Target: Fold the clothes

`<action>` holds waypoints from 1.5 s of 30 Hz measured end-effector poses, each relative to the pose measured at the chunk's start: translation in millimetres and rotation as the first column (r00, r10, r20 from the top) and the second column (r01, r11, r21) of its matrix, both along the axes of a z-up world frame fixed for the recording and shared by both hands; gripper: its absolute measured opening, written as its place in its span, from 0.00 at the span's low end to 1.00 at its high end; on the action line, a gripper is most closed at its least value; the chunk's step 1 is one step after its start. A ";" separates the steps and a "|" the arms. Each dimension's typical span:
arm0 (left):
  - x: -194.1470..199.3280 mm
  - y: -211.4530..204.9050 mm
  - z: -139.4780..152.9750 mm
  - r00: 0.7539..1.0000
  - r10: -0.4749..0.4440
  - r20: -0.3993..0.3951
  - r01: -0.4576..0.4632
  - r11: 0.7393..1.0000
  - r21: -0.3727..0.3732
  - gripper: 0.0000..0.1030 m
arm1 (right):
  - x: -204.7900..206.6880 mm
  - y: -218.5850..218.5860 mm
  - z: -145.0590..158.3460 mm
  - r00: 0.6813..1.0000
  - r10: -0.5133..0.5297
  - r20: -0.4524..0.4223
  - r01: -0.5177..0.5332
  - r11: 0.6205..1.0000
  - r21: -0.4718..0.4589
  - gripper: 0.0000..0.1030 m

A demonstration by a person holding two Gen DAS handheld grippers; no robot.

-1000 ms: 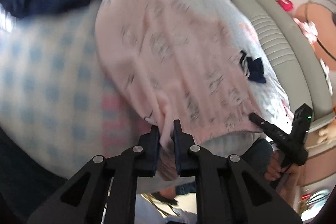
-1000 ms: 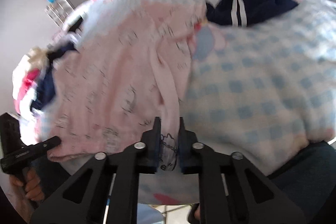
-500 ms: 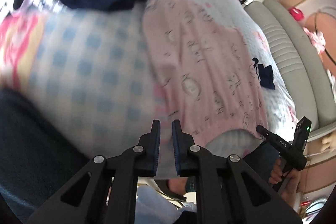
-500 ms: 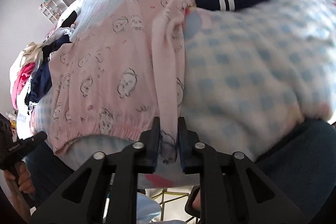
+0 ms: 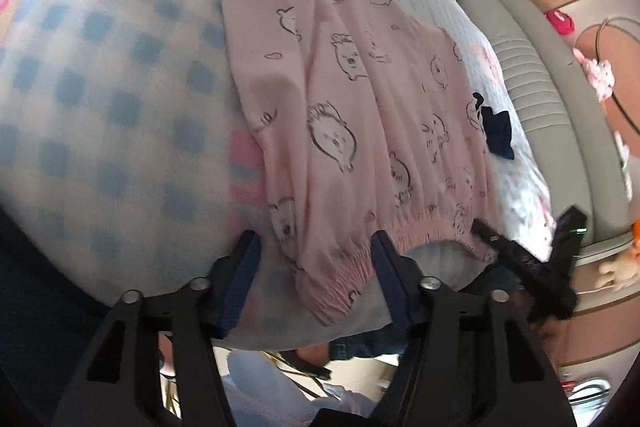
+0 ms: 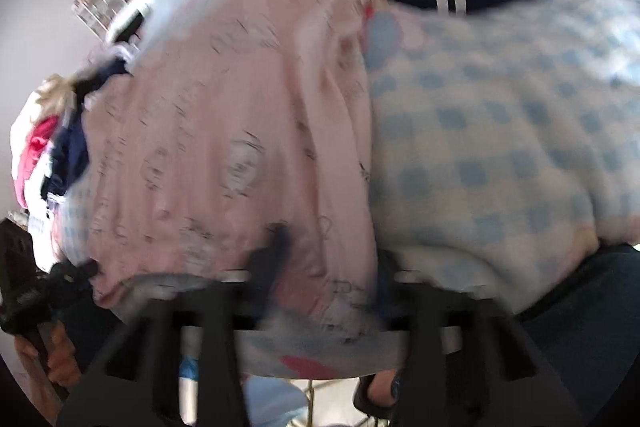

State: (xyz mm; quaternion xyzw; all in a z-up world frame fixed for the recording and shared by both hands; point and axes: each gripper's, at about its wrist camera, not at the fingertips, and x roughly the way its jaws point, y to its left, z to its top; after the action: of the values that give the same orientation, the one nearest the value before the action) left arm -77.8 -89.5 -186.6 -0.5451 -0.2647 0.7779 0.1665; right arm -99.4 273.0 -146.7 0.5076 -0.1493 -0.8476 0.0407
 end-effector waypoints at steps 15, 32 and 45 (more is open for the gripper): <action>12.1 0.2 2.7 1.000 0.031 -0.007 -0.030 0.999 0.033 0.25 | -7.0 5.6 -25.0 0.998 -0.030 0.046 0.031 0.999 -0.025 0.45; 12.6 9.9 23.7 0.992 0.039 -0.119 -0.034 0.998 0.045 0.14 | -1.0 12.9 -21.6 0.999 -0.019 0.028 0.022 0.995 -0.101 0.22; 10.5 -3.1 23.8 0.994 0.034 -0.102 -0.034 0.999 0.001 0.14 | 17.4 23.9 11.2 0.998 -0.040 -0.054 0.038 0.998 -0.047 0.10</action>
State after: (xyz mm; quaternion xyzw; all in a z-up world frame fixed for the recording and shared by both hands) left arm -67.3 -92.6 -162.8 -0.5000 -0.2647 0.8077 0.1661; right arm -82.0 296.9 -135.6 0.4802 -0.1777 -0.8580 0.0399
